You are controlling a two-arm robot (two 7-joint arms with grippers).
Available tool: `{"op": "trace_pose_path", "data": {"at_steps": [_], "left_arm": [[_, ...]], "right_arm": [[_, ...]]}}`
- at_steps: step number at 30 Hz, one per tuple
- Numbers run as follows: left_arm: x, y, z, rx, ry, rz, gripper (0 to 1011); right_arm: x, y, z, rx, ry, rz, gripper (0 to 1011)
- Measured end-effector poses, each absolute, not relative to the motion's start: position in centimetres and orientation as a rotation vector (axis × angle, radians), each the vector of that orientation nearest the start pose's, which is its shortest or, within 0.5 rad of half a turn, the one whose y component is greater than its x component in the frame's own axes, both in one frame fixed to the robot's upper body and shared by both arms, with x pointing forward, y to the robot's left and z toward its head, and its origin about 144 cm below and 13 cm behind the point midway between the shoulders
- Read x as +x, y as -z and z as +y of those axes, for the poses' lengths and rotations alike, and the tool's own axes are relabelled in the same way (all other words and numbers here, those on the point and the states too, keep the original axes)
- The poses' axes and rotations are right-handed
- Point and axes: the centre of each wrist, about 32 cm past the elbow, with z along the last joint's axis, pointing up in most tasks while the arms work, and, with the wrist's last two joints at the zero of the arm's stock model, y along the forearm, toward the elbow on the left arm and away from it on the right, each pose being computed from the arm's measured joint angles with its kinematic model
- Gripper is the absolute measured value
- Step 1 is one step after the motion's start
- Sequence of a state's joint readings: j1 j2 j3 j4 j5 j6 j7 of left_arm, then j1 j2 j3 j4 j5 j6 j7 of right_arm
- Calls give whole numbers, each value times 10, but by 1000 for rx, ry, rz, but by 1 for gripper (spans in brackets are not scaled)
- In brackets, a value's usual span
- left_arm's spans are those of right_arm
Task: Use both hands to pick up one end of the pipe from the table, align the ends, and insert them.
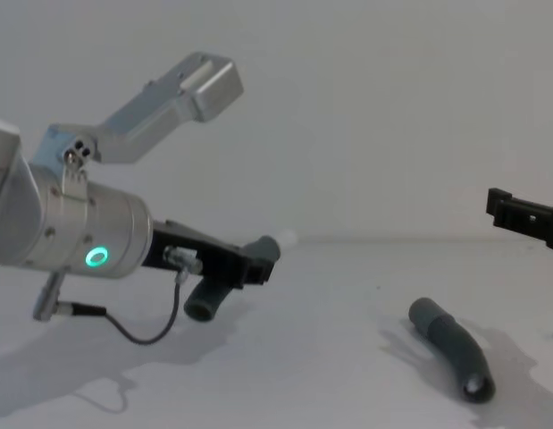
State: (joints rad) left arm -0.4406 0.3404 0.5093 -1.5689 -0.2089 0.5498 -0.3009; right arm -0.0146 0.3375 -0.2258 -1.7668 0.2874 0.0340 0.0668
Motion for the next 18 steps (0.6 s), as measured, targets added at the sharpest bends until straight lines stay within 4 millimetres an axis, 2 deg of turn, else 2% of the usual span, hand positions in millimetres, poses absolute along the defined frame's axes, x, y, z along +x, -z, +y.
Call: {"op": "trace_pose_path", "data": {"at_steps": [18], "left_arm": [[568,-1281,212,395,-618,-103,351]], "right_arm": [[443,-1189,-237,26,1230,-75,1004]]}}
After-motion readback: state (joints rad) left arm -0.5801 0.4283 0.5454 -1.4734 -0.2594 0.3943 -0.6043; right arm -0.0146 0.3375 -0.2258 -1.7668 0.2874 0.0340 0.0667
